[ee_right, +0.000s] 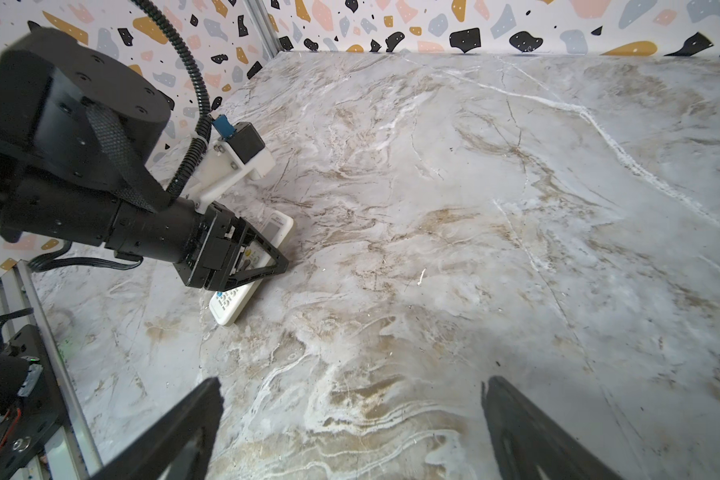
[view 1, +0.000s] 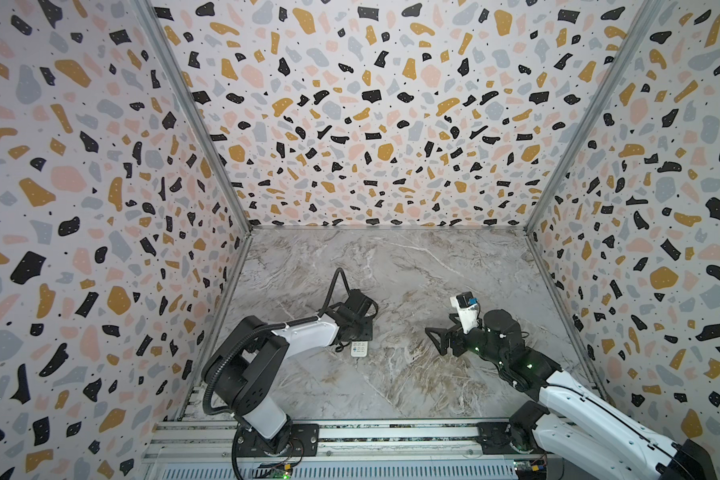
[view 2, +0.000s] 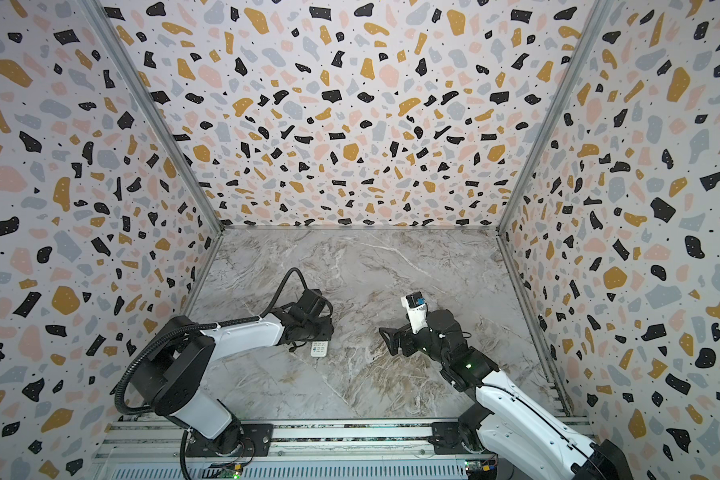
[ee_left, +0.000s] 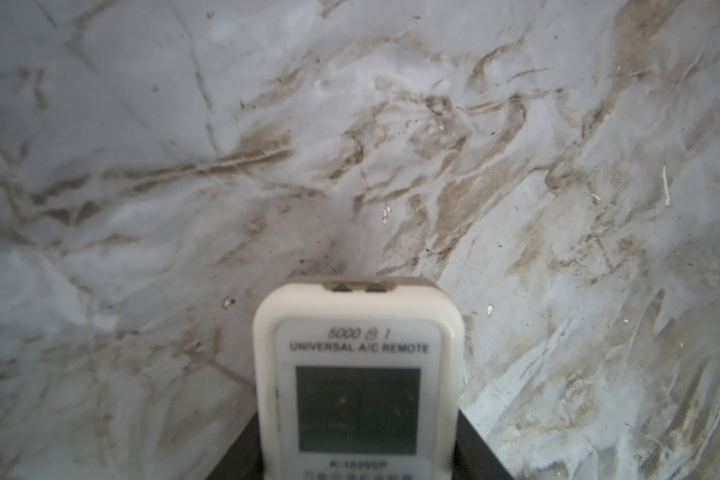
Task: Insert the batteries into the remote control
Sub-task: 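Lower the remote flat onto the table with the left gripper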
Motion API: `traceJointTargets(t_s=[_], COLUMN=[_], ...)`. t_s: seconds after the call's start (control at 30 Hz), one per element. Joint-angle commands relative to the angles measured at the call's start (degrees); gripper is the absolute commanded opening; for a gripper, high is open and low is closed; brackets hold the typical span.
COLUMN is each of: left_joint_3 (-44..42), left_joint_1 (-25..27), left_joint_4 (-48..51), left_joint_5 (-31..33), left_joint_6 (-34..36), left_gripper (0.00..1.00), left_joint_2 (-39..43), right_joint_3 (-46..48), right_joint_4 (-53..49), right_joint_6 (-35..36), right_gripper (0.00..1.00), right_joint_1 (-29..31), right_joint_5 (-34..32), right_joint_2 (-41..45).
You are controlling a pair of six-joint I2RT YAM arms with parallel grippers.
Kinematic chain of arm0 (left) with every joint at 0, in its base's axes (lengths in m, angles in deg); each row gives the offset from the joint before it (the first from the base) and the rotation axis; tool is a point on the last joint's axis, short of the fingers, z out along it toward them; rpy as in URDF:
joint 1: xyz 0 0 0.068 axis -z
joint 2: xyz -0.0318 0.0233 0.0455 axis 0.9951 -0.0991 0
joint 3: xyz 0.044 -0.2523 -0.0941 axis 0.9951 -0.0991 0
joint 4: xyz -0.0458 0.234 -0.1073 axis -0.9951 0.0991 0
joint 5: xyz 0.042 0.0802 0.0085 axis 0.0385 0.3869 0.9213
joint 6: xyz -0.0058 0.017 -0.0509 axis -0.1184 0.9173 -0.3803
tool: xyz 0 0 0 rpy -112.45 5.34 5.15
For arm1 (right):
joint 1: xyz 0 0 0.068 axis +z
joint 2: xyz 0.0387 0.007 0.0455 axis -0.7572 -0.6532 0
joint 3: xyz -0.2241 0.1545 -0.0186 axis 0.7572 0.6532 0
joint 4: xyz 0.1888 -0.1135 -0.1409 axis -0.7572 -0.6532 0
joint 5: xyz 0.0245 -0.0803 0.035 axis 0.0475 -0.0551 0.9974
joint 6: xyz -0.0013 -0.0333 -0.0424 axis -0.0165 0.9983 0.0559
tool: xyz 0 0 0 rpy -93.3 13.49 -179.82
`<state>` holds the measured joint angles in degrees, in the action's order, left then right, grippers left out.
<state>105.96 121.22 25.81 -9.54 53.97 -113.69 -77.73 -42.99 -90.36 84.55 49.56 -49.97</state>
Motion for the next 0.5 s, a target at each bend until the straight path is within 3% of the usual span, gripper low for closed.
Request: traceJointTargets(t_s=[0.0,0.47], left_joint_3=[-0.8,-1.3], left_joint_1=[-0.2,-0.2], left_joint_4=[-0.1,0.0], left_joint_5=[1.1,1.6], left_joint_6=[0.0,-0.6], left_gripper=[0.54,0.74], left_joint_2=[-1.2,0.9], right_joint_3=[-0.4,-0.7], right_joint_4=[-1.4,-3.1], right_joint_6=[0.5,0.7], right_gripper=[1.0,1.0], right_joint_1=[-0.3,-0.7], right_joint_5=[0.3,-0.6], right_joint_2=[1.2,3.6])
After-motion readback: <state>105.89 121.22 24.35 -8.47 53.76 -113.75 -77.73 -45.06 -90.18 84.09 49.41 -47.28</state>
